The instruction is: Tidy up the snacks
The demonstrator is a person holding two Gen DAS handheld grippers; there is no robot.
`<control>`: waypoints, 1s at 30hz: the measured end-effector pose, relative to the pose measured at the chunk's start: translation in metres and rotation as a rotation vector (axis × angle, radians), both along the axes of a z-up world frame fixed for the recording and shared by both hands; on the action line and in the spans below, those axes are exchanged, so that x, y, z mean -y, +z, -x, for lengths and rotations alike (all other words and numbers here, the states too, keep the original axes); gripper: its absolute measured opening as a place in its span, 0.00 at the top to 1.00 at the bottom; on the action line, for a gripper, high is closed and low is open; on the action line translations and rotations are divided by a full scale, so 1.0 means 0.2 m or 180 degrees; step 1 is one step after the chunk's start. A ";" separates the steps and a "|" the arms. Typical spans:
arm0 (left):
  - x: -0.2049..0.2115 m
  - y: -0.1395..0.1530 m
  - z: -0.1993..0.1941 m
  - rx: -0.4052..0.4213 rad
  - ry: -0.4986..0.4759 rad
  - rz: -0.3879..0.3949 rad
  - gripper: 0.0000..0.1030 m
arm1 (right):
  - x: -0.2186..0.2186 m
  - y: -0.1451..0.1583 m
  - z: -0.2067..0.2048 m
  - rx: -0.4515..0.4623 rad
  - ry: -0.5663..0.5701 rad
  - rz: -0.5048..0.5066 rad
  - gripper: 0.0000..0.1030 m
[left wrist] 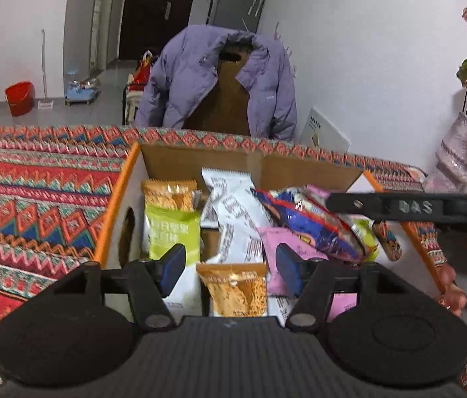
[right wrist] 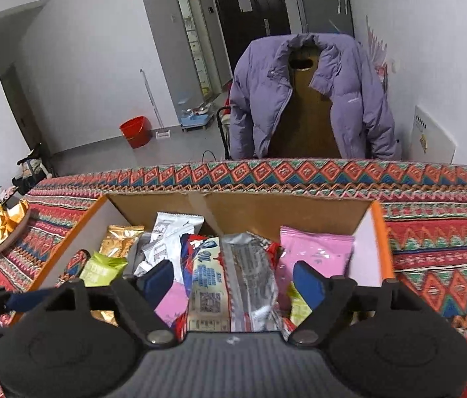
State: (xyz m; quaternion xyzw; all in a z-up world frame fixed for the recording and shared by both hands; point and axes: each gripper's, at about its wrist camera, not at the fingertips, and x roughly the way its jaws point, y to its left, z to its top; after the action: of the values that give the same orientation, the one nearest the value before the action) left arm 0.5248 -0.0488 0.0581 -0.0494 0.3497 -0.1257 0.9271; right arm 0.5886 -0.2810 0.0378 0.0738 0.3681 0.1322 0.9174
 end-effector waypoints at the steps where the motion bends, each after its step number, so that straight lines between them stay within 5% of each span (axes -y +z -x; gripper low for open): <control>1: -0.01 0.03 0.02 0.0047 0.0005 -0.0020 0.37 | 0.02 0.02 0.03 0.0017 -0.0014 0.0022 0.17; 9: -0.07 0.19 0.21 0.0371 0.0087 -0.0346 0.20 | 0.16 0.24 0.36 0.0283 -0.0209 0.0266 0.07; 14: -0.09 0.24 0.36 0.0792 0.0254 -0.0605 0.08 | 0.23 0.29 0.58 0.0523 -0.0247 0.0220 0.00; 21: -0.12 0.23 0.55 0.1291 0.0418 -0.0378 0.07 | 0.17 0.19 0.83 0.1169 -0.0308 0.0348 0.00; 30: -0.12 0.22 0.88 0.1435 0.0296 -0.0373 0.04 | 0.11 0.18 1.14 0.1413 -0.0384 0.0199 0.00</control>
State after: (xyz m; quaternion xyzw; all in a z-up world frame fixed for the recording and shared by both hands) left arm 0.3484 -0.0258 0.1022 0.0177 0.1379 -0.0703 0.9878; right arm 0.3597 -0.3029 0.0732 0.0362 0.1561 0.0787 0.9839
